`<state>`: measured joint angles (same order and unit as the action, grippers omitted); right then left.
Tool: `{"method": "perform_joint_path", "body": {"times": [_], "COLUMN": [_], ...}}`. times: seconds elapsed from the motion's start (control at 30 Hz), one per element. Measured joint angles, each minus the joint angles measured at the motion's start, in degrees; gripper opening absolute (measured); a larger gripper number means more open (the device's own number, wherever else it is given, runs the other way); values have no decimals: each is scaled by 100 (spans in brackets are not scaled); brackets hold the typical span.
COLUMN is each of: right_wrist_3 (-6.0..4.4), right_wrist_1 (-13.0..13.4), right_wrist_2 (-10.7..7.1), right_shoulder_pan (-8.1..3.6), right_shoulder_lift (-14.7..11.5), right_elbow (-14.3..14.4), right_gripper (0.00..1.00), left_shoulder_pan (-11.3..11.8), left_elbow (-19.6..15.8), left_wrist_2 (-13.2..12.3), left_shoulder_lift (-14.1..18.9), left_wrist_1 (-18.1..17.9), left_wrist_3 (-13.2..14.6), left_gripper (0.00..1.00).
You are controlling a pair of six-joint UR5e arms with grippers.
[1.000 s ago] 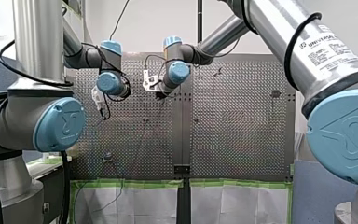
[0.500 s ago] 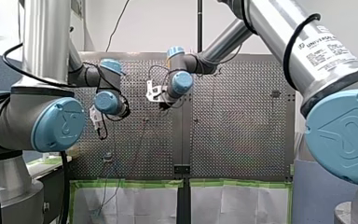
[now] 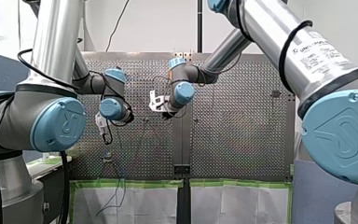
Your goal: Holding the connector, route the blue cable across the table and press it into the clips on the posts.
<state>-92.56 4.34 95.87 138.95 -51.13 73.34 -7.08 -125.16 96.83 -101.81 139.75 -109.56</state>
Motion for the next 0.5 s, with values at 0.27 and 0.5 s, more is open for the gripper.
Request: {"method": "perform_joint_path", "body": {"times": [0.27, 0.5], "right_wrist_3": [-148, -210], "right_wrist_1": [344, 593], "right_wrist_2": [-54, -187], "right_shoulder_pan": [-136, -170], "right_shoulder_lift": [65, 210], "right_elbow": [1, 1], "right_gripper": [0, 0], "left_shoulder_pan": [32, 138], "left_elbow": [331, 419], "left_wrist_2": [-37, -67], "left_shoulder_lift": [-407, -715], "left_wrist_1": [-150, -137], "left_wrist_3": [-15, -29], "left_gripper": [0, 0]}}
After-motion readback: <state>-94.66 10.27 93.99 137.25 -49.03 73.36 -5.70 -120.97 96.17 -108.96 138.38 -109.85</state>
